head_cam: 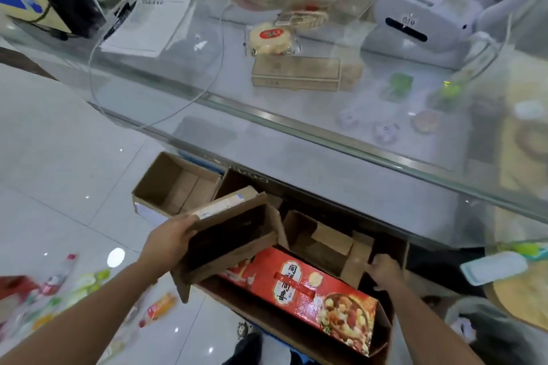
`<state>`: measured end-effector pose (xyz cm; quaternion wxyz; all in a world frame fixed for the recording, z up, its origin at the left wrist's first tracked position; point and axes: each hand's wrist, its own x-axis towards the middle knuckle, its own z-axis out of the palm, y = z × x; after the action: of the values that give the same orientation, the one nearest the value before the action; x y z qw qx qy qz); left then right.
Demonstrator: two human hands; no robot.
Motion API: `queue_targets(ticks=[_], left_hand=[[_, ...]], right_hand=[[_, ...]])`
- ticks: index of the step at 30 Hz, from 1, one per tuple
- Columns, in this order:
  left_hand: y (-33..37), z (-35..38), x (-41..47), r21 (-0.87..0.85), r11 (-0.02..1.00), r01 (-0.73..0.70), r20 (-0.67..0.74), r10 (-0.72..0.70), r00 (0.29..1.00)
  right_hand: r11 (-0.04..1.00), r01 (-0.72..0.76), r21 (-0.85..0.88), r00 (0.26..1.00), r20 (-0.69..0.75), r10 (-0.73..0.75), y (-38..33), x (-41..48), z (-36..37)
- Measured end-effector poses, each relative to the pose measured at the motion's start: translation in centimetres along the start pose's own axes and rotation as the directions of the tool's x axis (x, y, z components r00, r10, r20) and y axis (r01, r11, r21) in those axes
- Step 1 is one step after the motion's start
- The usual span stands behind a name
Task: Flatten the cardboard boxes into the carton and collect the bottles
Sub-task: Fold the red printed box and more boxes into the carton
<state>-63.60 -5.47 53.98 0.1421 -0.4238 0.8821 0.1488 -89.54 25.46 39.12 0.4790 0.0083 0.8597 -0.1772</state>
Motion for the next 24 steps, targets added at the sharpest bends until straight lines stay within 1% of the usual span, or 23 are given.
queue_targets(ticks=[1,2,3,4,5,6,7,8,9,10,11,13,14,15,16,17,18,19,20,21,24], left_hand=[[0.0,0.0,0.1,0.006,1.0,-0.012,-0.007,0.012,1.0],[0.0,0.0,0.3,0.022,0.999,-0.028,-0.012,0.028,1.0],[-0.1,-0.1,0.5,0.042,0.998,-0.051,-0.013,0.052,0.999],[-0.1,-0.2,0.7,0.062,0.995,-0.077,-0.015,0.078,0.997],[-0.1,-0.3,1.1,0.079,0.992,-0.103,-0.017,0.105,0.994],[0.0,-0.4,1.6,0.093,0.987,-0.131,-0.02,0.133,0.991],[0.2,-0.6,2.1,0.105,0.981,-0.165,-0.024,0.168,0.985],[0.5,-0.6,2.8,0.116,0.972,-0.205,-0.026,0.209,0.977],[0.9,-0.7,3.4,0.127,0.961,-0.246,-0.026,0.251,0.968],[1.5,-0.5,4.0,0.139,0.948,-0.285,-0.03,0.292,0.956],[2.2,-0.3,4.5,0.156,0.934,-0.321,-0.039,0.331,0.943],[3.9,0.4,5.4,0.194,0.905,-0.379,-0.039,0.393,0.919],[4.8,0.9,5.7,0.221,0.886,-0.407,-0.027,0.423,0.906],[5.5,1.3,6.1,0.251,0.864,-0.436,-0.002,0.451,0.893],[6.1,1.7,6.4,0.273,0.844,-0.462,0.039,0.47,0.882],[6.5,2.0,6.7,0.275,0.834,-0.478,0.082,0.475,0.876],[6.8,2.3,6.9,0.262,0.833,-0.487,0.112,0.475,0.873],[6.9,2.7,7.0,0.241,0.837,-0.492,0.127,0.476,0.87],[7.1,3.2,7.0,0.219,0.839,-0.498,0.132,0.48,0.867],[7.5,3.8,6.9,0.201,0.836,-0.51,0.135,0.492,0.86],[10.1,5.8,7.0,0.153,0.825,-0.544,0.156,0.523,0.838]], right_hand=[[0.988,-0.065,-0.137,0.996,-0.064,0.057,1.1,0.7,0.2],[0.966,-0.116,-0.231,0.988,-0.125,0.089,2.2,1.4,0.6],[0.946,-0.143,-0.292,0.98,-0.174,0.095,2.9,1.5,0.9],[0.938,-0.15,-0.312,0.974,-0.209,0.086,3.1,1.2,1.2],[0.943,-0.128,-0.308,0.972,-0.23,0.057,2.9,0.6,1.4],[0.953,-0.075,-0.294,0.975,-0.224,0.008,2.5,0.0,1.8],[0.965,0.012,-0.263,0.979,-0.194,-0.064,1.6,-0.5,2.3],[0.974,0.126,-0.19,0.977,-0.148,-0.155,0.5,-1.1,2.9],[0.968,0.243,-0.068,0.963,-0.1,-0.249,-0.8,-1.7,3.6],[0.945,0.319,0.074,0.948,-0.036,-0.317,-2.4,-2.4,4.3],[0.916,0.341,0.212,0.933,0.044,-0.358,-4.2,-3.3,5.1],[0.861,0.265,0.435,0.904,0.199,-0.379,-7.1,-4.6,6.7],[0.84,0.232,0.491,0.89,0.24,-0.387,-8.3,-5.3,7.4],[0.833,0.225,0.506,0.887,0.247,-0.39,-9.2,-5.6,8.1],[0.852,0.213,0.479,0.91,0.219,-0.351,-9.5,-5.6,8.9],[0.873,0.199,0.445,0.943,0.156,-0.294,-9.4,-5.4,9.4],[0.884,0.163,0.438,0.973,0.076,-0.217,-9.0,-4.8,9.9],[0.872,0.124,0.474,0.99,0.0,-0.141,-8.3,-4.1,10.2],[0.856,0.069,0.513,0.998,-0.044,-0.054,-7.5,-3.7,10.1],[0.846,0.044,0.532,0.996,-0.084,0.001,-6.8,-3.4,9.9],[0.886,0.003,0.464,0.981,-0.174,0.088,-4.3,-2.8,8.6]])
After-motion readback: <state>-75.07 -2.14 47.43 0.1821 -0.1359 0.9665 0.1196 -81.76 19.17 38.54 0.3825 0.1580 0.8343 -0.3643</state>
